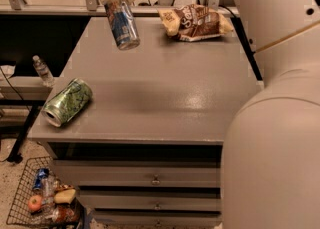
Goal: Place redbull can upright
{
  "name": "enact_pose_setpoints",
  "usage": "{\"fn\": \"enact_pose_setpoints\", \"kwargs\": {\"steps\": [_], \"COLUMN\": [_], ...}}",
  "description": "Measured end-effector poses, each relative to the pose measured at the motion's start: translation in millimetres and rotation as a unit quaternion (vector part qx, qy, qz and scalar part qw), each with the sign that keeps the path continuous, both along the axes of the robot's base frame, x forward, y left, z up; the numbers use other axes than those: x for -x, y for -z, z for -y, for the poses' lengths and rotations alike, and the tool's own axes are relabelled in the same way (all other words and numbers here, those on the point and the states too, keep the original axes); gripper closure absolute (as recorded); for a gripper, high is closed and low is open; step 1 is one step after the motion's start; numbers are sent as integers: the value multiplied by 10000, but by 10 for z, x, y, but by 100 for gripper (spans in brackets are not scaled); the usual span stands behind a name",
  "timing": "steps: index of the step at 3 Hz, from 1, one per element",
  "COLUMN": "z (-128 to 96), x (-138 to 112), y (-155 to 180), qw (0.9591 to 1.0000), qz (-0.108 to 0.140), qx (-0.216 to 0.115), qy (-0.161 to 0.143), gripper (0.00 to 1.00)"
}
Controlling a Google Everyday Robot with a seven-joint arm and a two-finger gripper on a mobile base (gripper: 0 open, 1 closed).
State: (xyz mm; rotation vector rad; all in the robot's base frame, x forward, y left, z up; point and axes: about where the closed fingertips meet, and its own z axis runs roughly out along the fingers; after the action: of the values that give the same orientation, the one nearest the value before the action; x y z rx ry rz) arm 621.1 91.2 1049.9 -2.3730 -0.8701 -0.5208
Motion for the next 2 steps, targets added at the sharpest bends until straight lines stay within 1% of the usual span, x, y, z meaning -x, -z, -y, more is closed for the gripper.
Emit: {"fn": "enact_pose_setpoints", "kwargs": {"steps": [1, 2], "z": [-37, -83], "x": [-46, -82], "y": [-18, -25], "qw": [9994, 9992], "qz": [287, 334], "qx": [-13, -75], "qy": [-216, -200], "gripper": [100, 100]}}
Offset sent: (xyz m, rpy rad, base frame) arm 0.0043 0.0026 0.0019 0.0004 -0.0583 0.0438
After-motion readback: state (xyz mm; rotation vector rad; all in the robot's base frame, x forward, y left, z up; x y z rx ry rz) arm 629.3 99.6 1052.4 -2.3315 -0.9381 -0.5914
